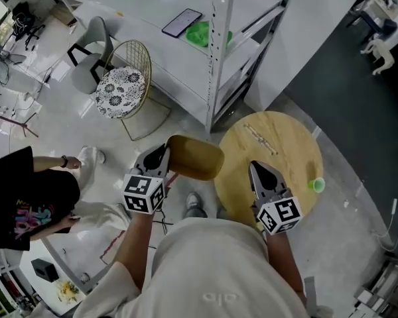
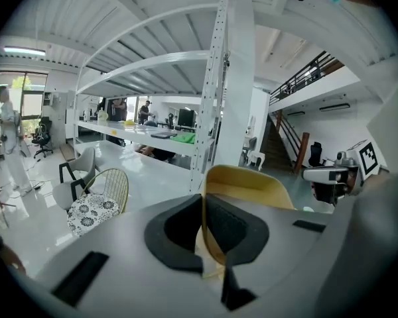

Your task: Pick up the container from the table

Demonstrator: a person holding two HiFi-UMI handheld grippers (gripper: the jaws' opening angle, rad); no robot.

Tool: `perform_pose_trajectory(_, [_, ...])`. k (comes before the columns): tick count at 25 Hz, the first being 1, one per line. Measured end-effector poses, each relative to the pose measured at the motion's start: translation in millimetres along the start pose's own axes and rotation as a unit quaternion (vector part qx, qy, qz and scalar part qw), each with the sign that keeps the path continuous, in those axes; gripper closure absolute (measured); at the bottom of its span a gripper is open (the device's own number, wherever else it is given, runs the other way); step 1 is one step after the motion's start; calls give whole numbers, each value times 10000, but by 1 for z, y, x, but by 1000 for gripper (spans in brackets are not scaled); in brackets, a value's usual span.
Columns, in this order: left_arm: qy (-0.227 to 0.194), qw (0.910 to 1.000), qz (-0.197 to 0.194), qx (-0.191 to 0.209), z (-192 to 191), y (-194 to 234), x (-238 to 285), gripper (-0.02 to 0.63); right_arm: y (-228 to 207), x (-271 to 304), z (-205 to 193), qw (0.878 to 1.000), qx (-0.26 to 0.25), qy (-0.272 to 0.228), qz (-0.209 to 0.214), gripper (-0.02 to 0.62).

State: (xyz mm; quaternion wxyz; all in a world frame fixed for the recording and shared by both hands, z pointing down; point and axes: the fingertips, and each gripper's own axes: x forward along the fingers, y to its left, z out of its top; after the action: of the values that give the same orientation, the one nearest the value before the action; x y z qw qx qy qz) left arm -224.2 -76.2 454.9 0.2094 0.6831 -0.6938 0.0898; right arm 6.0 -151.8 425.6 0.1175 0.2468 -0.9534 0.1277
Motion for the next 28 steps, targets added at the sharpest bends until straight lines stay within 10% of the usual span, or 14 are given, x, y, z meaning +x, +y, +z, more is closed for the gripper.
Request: perform_pose_trajectory(28, [-930,9954,236,28,29,12,-84,577,59,14,48,9950,-513,-562,652,571])
